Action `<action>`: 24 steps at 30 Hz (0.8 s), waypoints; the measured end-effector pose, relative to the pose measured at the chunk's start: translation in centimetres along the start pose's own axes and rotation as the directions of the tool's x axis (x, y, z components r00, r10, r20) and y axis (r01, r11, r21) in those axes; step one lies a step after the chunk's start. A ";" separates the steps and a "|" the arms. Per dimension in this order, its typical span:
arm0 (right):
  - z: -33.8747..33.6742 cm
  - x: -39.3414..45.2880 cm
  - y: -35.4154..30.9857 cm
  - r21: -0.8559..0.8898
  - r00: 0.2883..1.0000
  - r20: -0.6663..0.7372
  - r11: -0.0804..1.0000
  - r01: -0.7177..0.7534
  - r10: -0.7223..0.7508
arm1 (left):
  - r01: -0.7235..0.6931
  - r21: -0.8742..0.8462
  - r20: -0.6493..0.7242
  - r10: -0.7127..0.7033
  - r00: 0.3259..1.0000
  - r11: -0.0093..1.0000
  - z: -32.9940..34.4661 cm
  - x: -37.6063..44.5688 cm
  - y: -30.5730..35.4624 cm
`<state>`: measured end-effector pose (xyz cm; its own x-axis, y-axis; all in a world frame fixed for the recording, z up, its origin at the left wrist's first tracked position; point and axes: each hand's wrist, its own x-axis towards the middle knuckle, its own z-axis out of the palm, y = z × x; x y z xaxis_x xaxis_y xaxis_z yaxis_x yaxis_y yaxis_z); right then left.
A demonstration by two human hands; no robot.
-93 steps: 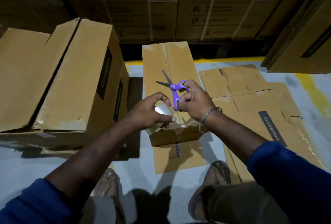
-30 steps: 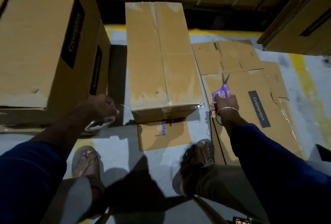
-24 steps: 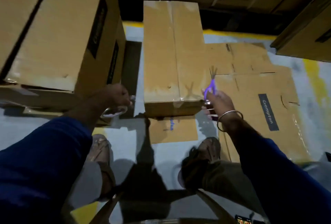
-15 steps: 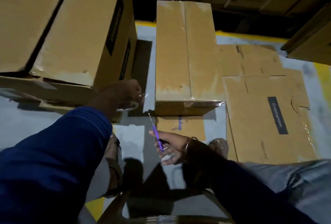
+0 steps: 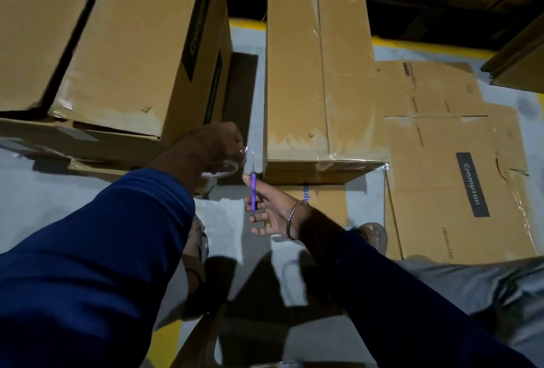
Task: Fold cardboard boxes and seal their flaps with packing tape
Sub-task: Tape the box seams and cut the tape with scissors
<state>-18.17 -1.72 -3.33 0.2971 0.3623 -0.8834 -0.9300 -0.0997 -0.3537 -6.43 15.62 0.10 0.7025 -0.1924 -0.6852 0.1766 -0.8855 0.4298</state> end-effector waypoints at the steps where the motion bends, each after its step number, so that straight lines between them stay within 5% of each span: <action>1: -0.1 0.1 -0.1 0.006 1.000 0.001 1.000 0.005 -0.005 | 0.004 -0.003 0.003 -0.004 1.000 1.000 0.0 0.1 0.0; 24: -0.8 1.3 0.2 0.018 0.983 -0.107 0.988 0.151 -0.148 | 0.064 0.015 0.023 -0.064 0.998 0.998 -0.3 -0.3 1.0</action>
<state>-17.77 -2.03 -4.80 0.4527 0.2718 -0.8492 -0.8785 -0.0269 -0.4769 -6.29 14.90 0.92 0.6737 -0.1447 -0.7247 0.2107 -0.9024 0.3759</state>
